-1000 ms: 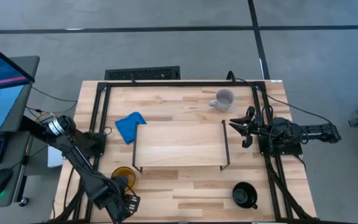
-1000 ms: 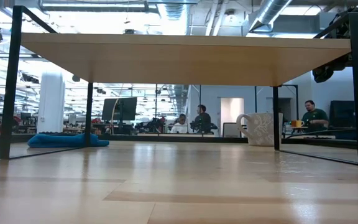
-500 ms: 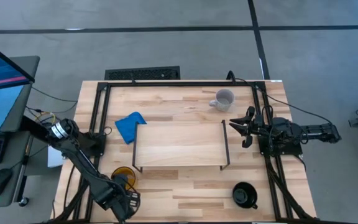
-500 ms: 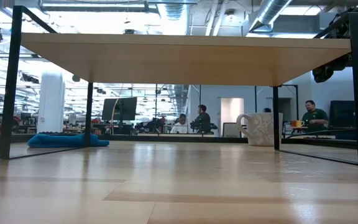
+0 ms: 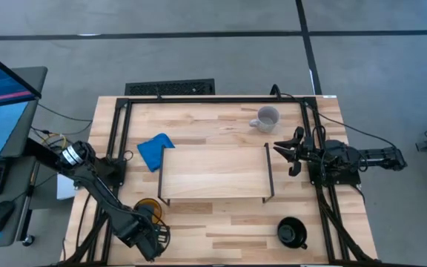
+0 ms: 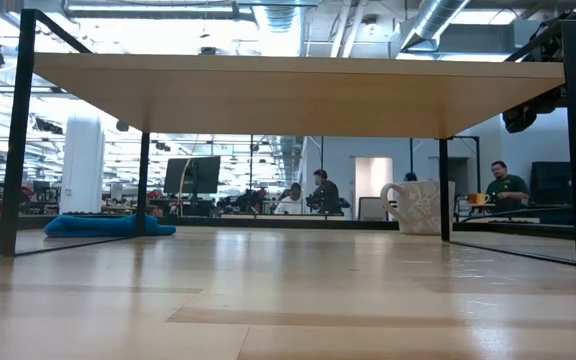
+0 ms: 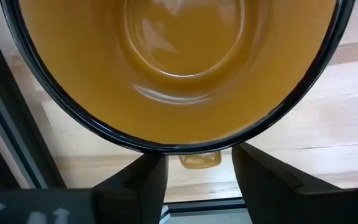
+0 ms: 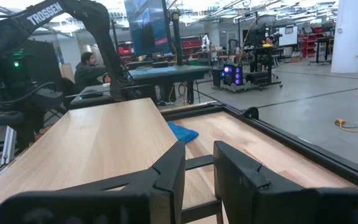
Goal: Stack small to large cups/mugs on shelf
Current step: Put the yellow cup on the shelf
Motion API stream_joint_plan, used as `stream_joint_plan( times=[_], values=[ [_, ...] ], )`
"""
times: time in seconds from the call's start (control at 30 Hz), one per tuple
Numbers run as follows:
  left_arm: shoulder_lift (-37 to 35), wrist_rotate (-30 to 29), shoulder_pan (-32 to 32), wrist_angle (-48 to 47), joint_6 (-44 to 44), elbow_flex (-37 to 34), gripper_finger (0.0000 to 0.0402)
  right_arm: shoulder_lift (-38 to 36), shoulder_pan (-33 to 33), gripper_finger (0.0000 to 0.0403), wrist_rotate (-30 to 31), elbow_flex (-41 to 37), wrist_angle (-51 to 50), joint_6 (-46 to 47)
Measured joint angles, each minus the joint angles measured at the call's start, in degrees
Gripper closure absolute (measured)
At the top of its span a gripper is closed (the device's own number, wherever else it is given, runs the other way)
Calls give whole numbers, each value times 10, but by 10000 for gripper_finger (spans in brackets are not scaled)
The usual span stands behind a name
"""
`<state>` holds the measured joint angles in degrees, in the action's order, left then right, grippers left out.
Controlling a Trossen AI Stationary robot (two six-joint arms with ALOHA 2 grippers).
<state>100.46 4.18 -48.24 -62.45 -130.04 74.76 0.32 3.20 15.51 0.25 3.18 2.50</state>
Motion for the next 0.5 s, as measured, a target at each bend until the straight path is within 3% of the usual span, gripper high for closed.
stream_joint_plan(
  times=[0.37, 0.5],
  values=[
    [38, 15, 4, 4, -2, 0, 235, 0, 0, 296, 0, 0, 0, 0],
    [38, 3, 7, -4, -1, 0, 259, 0, 0, 296, 0, 0, 0, 0]
  ],
)
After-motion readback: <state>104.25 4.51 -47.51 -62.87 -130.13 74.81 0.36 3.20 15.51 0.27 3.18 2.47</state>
